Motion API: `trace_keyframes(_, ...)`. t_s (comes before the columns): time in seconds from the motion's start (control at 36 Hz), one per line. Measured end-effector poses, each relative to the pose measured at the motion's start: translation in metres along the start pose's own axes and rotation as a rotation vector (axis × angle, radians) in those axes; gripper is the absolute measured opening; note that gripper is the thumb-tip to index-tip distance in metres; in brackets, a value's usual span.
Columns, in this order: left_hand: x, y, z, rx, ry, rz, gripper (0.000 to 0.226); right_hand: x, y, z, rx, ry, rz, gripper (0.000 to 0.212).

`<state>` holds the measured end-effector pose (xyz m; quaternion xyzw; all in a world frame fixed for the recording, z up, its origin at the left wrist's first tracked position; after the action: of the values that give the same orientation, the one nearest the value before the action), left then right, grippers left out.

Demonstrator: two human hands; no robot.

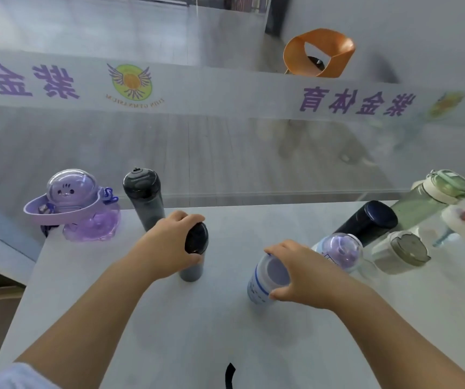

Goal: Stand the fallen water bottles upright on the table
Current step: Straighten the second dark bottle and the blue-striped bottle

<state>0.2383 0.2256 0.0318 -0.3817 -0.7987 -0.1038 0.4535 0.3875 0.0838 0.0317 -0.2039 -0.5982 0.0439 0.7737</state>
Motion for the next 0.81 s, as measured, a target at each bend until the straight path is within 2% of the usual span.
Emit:
trace_keyframes(0.14, 0.002, 0.006, 0.000, -0.004, -0.004, 0.010, 0.069, 0.004, 0.014, 0.001, 0.001, -0.029, -0.012, 0.063)
trace_keyframes(0.33, 0.014, 0.029, 0.006, 0.032, 0.013, 0.004, 0.076, 0.022, 0.051, 0.005, 0.024, -0.058, -0.061, 0.060)
trace_keyframes(0.44, 0.022, 0.047, 0.009, 0.038, 0.025, 0.001, 0.072, 0.034, 0.078, 0.007, 0.028, -0.057, -0.045, 0.062)
trace_keyframes(0.58, 0.031, 0.070, 0.014, 0.050, 0.043, -0.007, 0.074, 0.048, 0.109, 0.008, 0.033, -0.069, -0.010, 0.075)
trace_keyframes(0.81, 0.036, 0.100, 0.018, 0.053, 0.029, -0.009, 0.079, 0.065, 0.148, 0.000, -0.002, -0.063, -0.004, 0.065)
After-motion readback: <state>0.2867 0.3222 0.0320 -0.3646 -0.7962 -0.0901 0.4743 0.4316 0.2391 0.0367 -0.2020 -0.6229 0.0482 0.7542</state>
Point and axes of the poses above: each hand's wrist, its own y-axis towards the middle knuckle, its own x-axis out of the back of the hand, z = x × y, the point moved 10 cm from there along y, towards the middle knuckle, and after that the axes turned 4 degrees about -y, right-handed, at the moved point
